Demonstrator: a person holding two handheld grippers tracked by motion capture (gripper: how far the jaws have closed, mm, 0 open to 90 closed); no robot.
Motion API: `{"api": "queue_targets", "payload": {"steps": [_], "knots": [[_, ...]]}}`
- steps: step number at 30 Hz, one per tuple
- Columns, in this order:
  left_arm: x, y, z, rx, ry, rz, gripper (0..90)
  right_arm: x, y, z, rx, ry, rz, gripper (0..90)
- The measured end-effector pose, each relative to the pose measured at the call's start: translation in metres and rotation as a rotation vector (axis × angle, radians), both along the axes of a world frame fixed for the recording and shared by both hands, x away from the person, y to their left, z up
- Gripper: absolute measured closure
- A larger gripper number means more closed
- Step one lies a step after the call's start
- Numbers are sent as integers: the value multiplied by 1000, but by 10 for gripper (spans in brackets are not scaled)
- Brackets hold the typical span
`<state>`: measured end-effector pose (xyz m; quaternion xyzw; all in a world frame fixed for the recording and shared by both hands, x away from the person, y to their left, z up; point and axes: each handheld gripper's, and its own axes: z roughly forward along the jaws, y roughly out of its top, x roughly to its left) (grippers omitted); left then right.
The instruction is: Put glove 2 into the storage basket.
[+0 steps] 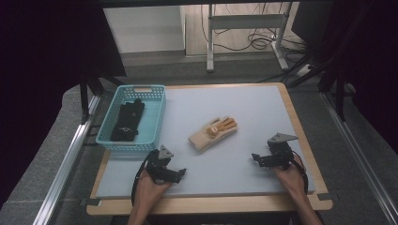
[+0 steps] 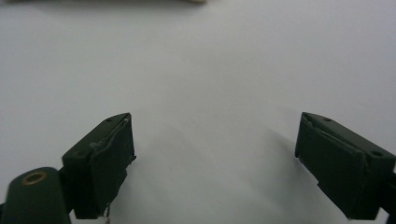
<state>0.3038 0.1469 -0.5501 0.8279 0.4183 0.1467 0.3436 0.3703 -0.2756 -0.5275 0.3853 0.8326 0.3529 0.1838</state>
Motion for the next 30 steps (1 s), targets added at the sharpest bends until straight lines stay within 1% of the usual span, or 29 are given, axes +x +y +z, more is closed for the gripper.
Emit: {"api": "queue_targets", "payload": {"steps": [1,3,4,5,6,13,16,18,20,23,24,25,28,30], "knots": [[0,0,0,-1,0,-1,5,0,-3,-1,6,12,-7,95],[0,0,0,-1,1,-1,5,0,-3,-1,5,7,-5,90],[0,0,0,-2,1,-1,5,0,-3,-1,-15,13,-8,83],[0,0,0,-2,1,-1,4,0,-1,-2,-28,10,-5,79],[0,0,0,-2,2,-1,4,0,-1,-2,-33,9,-9,71],[0,0,0,-2,5,0,5,-1,-1,-3,-31,7,-20,69],[0,0,1,1,1,-7,8,-1,-1,-3,-30,4,-22,69],[2,1,2,4,7,-18,10,-1,-1,-3,-29,4,-22,69],[4,1,4,-9,12,-25,20,-1,-1,-3,-31,3,-23,69],[10,-2,9,-56,15,-46,21,-2,-1,-3,-31,2,-24,69],[10,-2,9,-56,15,-46,21,-2,-1,-3,-30,3,-25,69],[15,-7,15,-64,14,-59,21,-2,-1,-3,-30,3,-25,70],[23,-15,24,-71,11,-83,21,-2,-1,-3,-30,3,-26,70],[30,-21,31,-81,18,-98,21,-2,-1,-3,-30,3,-27,70]]}}
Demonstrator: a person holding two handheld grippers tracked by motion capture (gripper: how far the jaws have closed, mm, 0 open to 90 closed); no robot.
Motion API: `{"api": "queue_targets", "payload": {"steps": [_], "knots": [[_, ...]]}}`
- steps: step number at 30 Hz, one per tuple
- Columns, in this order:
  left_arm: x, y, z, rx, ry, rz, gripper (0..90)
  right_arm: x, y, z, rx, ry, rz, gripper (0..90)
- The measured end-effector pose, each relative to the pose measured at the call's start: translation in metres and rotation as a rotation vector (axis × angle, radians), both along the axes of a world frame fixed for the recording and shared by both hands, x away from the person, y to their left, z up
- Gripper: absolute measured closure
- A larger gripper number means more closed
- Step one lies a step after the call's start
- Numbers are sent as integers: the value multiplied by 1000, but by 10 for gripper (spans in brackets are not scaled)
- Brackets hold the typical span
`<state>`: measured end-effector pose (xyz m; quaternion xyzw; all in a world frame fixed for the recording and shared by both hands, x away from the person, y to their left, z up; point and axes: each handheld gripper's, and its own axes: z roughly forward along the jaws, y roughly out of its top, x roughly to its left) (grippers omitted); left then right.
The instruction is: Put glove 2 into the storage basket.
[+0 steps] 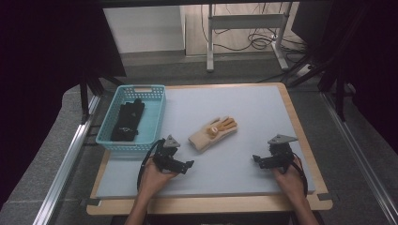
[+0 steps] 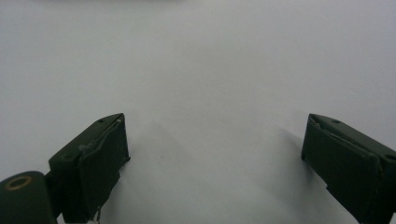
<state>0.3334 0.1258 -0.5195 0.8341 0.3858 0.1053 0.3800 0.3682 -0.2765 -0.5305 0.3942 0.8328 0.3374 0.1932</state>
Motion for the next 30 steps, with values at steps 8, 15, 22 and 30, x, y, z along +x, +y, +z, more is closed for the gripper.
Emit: {"api": "queue_targets", "payload": {"steps": [8,15,22,30], "knots": [[34,-37,23,29,7,-56,21,0,0,0,0,0,0,70],[75,-59,30,78,10,-89,14,0,0,0,2,3,-1,70],[114,-68,9,74,116,-139,12,0,0,0,1,-1,2,70],[123,-89,-6,125,136,-193,35,0,0,0,1,-1,2,70]]}}
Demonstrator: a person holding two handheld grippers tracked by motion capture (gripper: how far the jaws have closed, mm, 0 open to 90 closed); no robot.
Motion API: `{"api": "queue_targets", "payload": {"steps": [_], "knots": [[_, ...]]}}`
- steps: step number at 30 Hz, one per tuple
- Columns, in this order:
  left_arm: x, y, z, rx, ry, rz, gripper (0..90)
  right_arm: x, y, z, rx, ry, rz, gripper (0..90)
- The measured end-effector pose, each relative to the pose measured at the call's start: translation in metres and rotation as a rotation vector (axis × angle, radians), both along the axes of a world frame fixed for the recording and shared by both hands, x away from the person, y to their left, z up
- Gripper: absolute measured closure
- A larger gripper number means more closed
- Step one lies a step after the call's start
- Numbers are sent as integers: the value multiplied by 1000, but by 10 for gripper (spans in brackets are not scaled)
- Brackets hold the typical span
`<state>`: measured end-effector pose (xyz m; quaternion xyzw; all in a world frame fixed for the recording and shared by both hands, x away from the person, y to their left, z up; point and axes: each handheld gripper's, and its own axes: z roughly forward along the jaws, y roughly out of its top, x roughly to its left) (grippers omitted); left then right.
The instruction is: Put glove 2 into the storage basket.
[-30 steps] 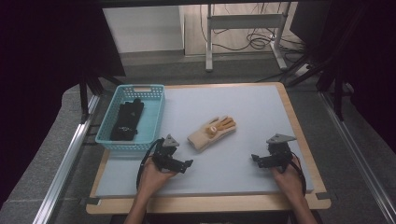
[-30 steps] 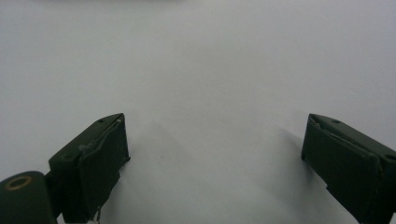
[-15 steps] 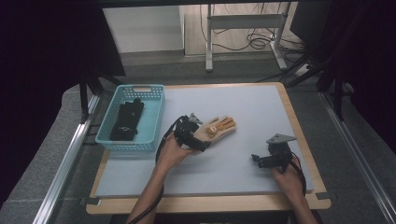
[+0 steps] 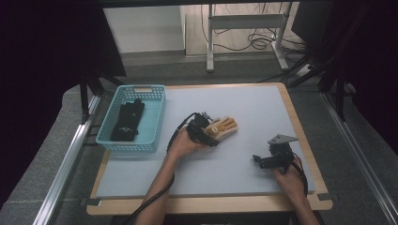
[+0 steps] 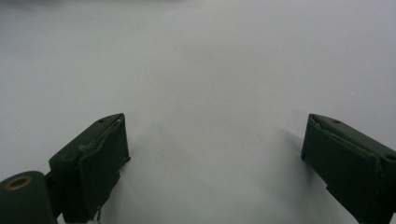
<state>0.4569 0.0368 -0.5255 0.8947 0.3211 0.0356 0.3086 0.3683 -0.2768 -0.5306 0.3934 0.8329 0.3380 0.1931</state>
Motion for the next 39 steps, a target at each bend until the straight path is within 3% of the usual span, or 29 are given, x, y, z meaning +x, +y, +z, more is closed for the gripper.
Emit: {"api": "queue_targets", "payload": {"steps": [1,5,8,9,13,19,26,39], "knots": [[-1,-4,1,31,-29,5,59,0,0,0,1,1,-1,70],[-4,-6,3,76,-59,6,140,0,0,0,0,0,0,70],[-5,-6,5,73,-65,15,218,0,0,0,0,0,0,70],[-7,-6,5,75,-71,16,289,0,0,0,0,0,0,70],[-12,-6,7,73,-79,2,432,0,0,0,0,0,0,70],[-16,-6,9,75,-71,-5,577,0,0,0,0,0,0,70],[-18,-1,17,68,-88,47,650,0,0,0,0,0,1,70],[-17,16,47,32,-94,151,655,0,0,0,0,0,1,70]]}}
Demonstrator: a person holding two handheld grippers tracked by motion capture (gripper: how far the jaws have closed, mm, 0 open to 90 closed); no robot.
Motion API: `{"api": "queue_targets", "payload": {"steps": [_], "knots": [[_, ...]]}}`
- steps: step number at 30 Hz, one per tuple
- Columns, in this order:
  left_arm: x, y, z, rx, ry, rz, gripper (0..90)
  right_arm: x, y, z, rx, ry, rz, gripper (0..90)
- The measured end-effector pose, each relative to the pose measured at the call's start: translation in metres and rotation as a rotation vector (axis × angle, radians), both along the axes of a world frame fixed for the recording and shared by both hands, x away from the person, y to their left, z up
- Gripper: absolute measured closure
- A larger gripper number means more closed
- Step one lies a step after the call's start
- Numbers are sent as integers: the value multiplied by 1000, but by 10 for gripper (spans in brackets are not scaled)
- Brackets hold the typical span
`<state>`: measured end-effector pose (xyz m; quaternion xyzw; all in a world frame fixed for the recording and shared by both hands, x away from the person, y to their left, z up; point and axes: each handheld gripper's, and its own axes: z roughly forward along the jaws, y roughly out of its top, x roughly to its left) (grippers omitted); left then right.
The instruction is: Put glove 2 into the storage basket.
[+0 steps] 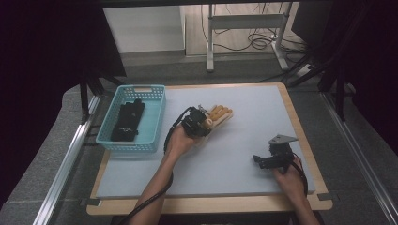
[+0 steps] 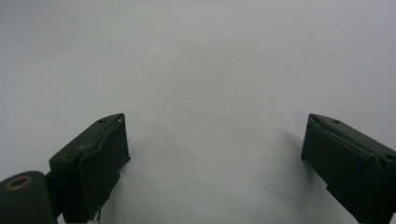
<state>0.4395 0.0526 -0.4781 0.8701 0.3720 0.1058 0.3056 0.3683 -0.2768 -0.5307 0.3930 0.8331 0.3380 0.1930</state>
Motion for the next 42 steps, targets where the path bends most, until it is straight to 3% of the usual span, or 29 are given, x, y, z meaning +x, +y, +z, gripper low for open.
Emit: {"api": "queue_targets", "payload": {"steps": [8,14,20,25,27,31,32,34,37,42], "knots": [[0,25,23,-7,-3,59,650,0,0,0,-1,0,1,70],[0,51,43,5,-16,131,647,0,0,0,0,0,1,70],[1,91,64,-13,-24,250,639,0,0,0,0,1,0,70],[-1,115,74,-1,-39,316,636,0,0,0,1,1,0,70],[-4,134,80,8,-53,369,634,0,0,0,0,0,0,70],[-7,150,83,27,-64,421,629,0,0,0,0,0,-1,70],[-10,162,83,41,-61,457,629,0,0,0,-1,0,0,70],[-10,166,83,45,-59,464,628,0,0,0,0,0,0,70],[-11,186,75,54,-26,529,627,0,0,0,-1,0,0,70],[-8,200,63,57,-3,576,617,0,0,0,1,1,-1,70]]}}
